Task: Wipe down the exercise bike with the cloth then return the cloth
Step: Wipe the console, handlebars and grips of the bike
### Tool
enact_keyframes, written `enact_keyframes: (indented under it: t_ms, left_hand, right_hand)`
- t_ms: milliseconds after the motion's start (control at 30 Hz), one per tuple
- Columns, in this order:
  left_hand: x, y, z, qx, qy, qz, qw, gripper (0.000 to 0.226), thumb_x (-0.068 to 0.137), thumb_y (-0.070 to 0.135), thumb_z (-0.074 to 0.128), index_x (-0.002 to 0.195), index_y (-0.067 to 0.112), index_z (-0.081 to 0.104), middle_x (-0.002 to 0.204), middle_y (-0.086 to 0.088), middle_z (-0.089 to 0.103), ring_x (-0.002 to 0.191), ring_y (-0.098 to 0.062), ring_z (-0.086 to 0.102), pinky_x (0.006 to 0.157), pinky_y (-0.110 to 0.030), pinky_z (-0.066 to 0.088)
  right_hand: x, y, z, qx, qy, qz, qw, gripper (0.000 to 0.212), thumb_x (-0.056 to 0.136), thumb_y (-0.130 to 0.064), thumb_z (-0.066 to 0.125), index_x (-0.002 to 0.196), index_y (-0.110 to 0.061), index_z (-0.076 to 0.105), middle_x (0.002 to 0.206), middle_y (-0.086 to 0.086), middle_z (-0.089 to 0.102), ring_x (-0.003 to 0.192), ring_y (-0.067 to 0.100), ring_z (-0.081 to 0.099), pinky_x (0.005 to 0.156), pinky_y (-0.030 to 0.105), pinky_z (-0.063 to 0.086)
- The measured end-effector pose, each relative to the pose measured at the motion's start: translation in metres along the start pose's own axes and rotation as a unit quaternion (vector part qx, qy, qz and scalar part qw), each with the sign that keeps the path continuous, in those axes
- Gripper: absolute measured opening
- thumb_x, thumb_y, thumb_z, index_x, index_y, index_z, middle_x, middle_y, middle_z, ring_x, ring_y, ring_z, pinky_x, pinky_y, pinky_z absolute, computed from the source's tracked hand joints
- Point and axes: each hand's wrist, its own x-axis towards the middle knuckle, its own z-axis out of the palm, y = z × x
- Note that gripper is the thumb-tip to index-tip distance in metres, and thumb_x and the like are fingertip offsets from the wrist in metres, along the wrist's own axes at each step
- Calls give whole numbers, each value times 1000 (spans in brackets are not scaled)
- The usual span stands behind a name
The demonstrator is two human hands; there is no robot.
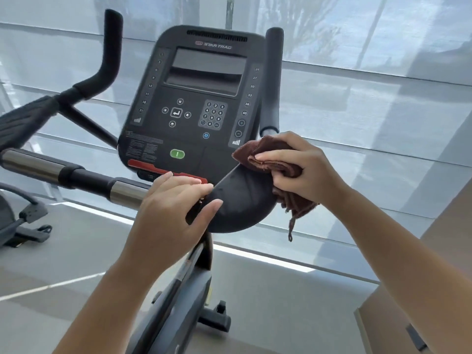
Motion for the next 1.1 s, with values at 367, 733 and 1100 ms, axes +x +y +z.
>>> enact_keyframes:
  t_ms: [367, 733, 1100]
  left_hand:
    - [95, 25, 50, -72, -162, -69, 982, 41, 86, 25, 61, 126, 24, 54, 131, 15, 48, 122, -2, 42, 105, -19, 26]
    - [107, 17, 61, -261, -185, -179, 930, 45, 67, 44, 65, 113, 41, 61, 116, 31, 54, 110, 6, 50, 89, -19, 43]
    - [106, 11, 60, -333, -185, -203, 902, 35, 80, 22, 65, 114, 33, 63, 120, 23, 56, 113, 2, 51, 98, -22, 40]
  right_hand:
    - [23, 88, -11, 136, 165, 74, 974, 33, 77, -11, 58, 108, -17, 67, 113, 1, 53, 90, 32, 63, 78, 50, 54]
    - [77, 107, 13, 135, 139, 146, 970, 26, 78, -14, 62, 102, -23, 69, 116, -1, 51, 111, 20, 50, 101, 35, 40]
    - [131, 113, -7, 100, 208, 133, 964, 33, 81, -9, 62, 113, -14, 65, 117, 8, 50, 108, 28, 50, 100, 27, 39]
